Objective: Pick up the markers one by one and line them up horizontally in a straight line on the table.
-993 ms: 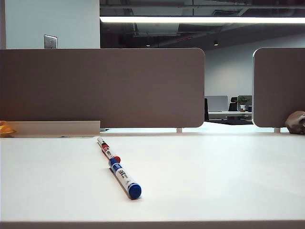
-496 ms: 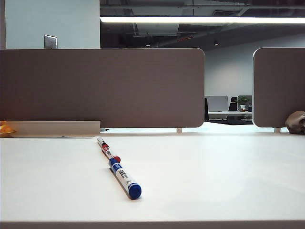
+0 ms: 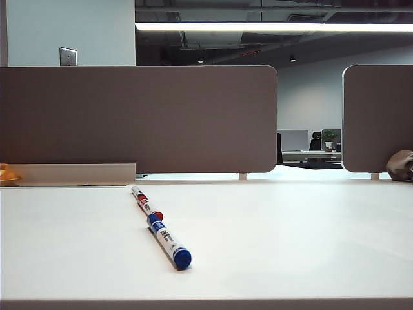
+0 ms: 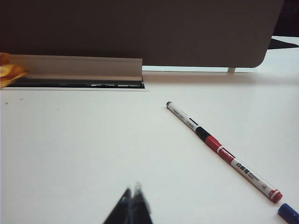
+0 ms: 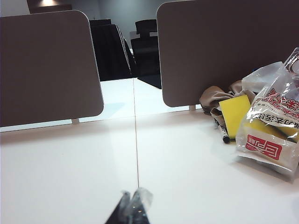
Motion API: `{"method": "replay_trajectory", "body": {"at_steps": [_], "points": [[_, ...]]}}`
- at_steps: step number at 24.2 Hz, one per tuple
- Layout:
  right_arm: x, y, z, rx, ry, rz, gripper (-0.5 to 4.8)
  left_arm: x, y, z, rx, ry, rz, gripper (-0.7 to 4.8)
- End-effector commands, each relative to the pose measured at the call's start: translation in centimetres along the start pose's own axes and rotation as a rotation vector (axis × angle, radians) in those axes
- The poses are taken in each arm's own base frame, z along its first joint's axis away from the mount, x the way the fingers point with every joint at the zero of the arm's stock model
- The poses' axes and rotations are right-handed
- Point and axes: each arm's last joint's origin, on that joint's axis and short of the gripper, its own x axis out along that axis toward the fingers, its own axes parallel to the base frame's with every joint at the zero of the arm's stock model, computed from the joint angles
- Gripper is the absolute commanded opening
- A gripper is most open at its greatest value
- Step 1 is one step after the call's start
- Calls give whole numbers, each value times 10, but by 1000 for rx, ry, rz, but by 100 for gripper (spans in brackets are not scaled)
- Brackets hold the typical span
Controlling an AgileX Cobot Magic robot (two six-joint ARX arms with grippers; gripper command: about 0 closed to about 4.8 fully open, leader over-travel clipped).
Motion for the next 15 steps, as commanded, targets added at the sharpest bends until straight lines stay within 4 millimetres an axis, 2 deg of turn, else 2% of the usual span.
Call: {"method": "replay_trajectory", "body": {"at_steps": [1, 8, 15], "points": [[0, 0, -3, -2, 15, 6, -1, 0, 0, 2, 4, -12, -4, -4], [-1, 0, -14, -19, 130, 8, -1, 0, 0, 0, 4, 10, -4, -4], [-3, 5, -24, -10, 244, 214, -1, -1, 0, -10, 4, 110, -2, -4]]}}
